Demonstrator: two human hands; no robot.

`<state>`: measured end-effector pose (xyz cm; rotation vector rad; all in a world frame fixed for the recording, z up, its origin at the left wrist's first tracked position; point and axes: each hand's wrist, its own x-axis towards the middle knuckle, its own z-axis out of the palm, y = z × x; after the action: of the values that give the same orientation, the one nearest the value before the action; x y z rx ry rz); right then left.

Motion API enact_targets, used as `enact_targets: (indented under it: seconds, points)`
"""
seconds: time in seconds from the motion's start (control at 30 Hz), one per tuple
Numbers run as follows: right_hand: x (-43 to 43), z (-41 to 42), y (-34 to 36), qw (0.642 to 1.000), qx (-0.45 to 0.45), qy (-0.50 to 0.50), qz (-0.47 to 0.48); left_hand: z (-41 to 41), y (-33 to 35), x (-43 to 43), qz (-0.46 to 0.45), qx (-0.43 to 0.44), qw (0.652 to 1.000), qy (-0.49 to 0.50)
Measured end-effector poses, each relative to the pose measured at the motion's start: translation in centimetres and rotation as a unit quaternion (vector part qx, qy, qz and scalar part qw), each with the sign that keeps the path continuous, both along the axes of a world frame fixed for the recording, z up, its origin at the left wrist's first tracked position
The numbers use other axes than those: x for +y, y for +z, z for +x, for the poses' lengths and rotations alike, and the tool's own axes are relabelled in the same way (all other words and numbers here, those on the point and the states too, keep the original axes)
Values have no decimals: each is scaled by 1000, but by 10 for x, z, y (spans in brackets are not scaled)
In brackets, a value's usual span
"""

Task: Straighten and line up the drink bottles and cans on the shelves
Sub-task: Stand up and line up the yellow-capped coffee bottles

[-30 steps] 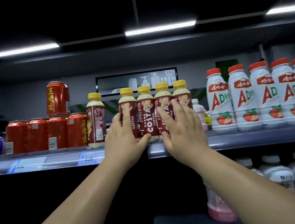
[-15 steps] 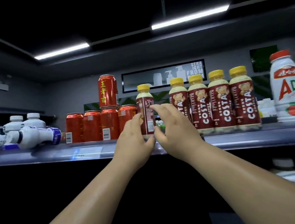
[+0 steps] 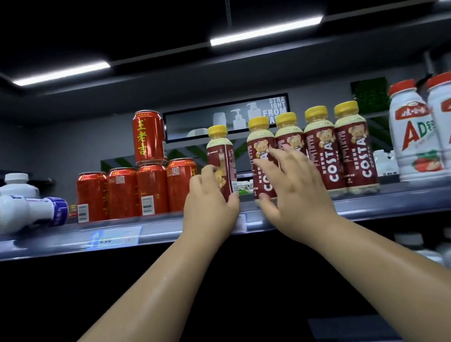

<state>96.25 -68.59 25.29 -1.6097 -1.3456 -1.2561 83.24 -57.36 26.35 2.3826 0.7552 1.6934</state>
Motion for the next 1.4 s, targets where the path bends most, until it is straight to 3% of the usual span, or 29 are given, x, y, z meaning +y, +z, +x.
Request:
enact_targets:
  seconds: [0.13,0.3,0.43,0.63,0.87,0.97,1.13,1.3,1.4]
  points:
    - [-15,19,1,997,-21,-71,-18,12,9,-3,-44,58,996,45]
    - [-19,32,-5,993,-11,-98,-61,17,7,-4,-72,5,997,25]
    - [-14,32,-7,984,-37,-120,-128,20,7,-4,-73,75,993,55]
    - [-14,33,-6,978,-18,-124,-164,24,11,-5,-90,54,992,70]
    - [-14,34,-7,978,-22,-128,-165,36,36,1,-203,32,973,-109]
    - [-13,35,-8,979,-21,-124,-159,35,31,6,-183,37,978,-93]
    - [-12,34,-7,979,-19,-128,-158,21,15,10,-63,4,998,-25]
    - [-13,29,-7,980,-15,-133,-150,14,13,10,-49,91,994,-43]
    - [-14,25,-2,980,-1,-137,-147,14,14,8,-35,87,995,-33]
